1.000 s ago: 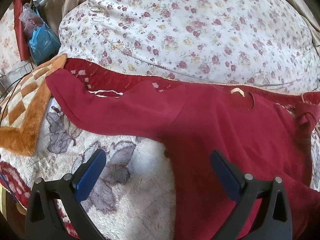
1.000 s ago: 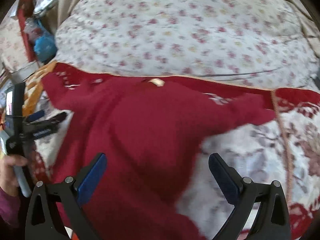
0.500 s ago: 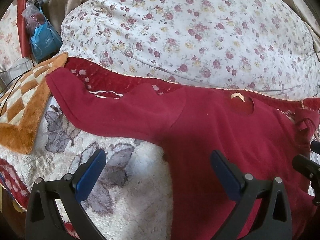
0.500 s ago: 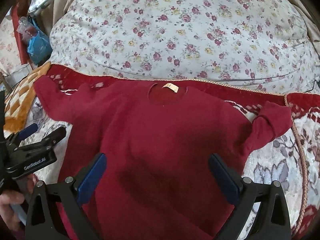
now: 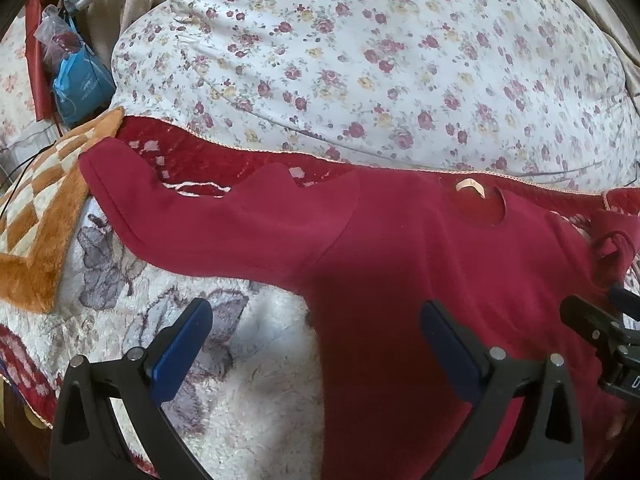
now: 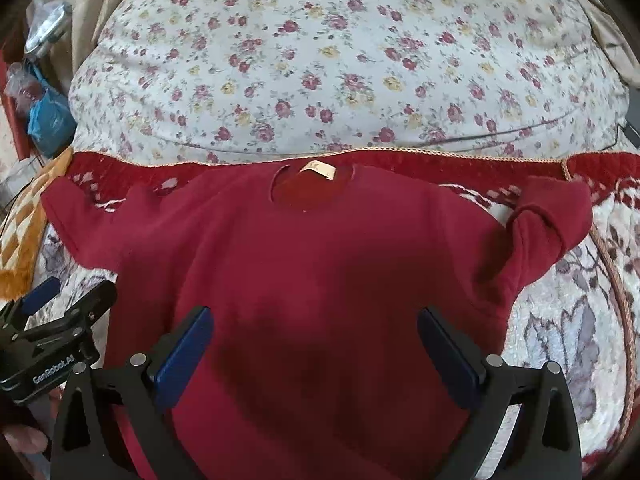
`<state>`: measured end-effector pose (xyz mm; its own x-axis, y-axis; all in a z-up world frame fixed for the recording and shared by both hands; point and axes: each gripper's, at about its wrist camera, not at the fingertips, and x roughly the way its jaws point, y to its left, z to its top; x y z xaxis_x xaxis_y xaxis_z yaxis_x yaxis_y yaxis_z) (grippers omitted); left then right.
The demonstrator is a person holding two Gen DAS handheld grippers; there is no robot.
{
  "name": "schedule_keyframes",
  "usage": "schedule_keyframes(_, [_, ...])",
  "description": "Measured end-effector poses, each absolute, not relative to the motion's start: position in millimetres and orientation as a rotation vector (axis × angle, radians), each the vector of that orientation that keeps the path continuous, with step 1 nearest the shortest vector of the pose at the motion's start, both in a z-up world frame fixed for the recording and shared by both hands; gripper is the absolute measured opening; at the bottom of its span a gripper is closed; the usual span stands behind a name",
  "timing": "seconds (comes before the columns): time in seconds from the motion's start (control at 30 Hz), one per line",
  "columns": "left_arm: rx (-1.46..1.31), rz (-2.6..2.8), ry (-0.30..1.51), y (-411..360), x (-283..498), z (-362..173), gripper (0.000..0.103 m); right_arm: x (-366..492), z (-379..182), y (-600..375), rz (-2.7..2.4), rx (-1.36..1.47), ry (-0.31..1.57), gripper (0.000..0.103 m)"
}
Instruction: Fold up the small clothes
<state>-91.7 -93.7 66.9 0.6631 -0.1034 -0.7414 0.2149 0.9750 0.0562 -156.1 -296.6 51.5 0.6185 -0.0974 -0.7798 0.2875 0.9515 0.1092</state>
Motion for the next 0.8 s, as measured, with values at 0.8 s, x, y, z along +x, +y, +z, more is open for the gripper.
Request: schedule_keyframes(0.8, [0.141,-0.176,0.869,-104.4,-79.6,56.9,0.103,-129.5,36.3,-289.0,-0.222,0.177,0.941,0.103])
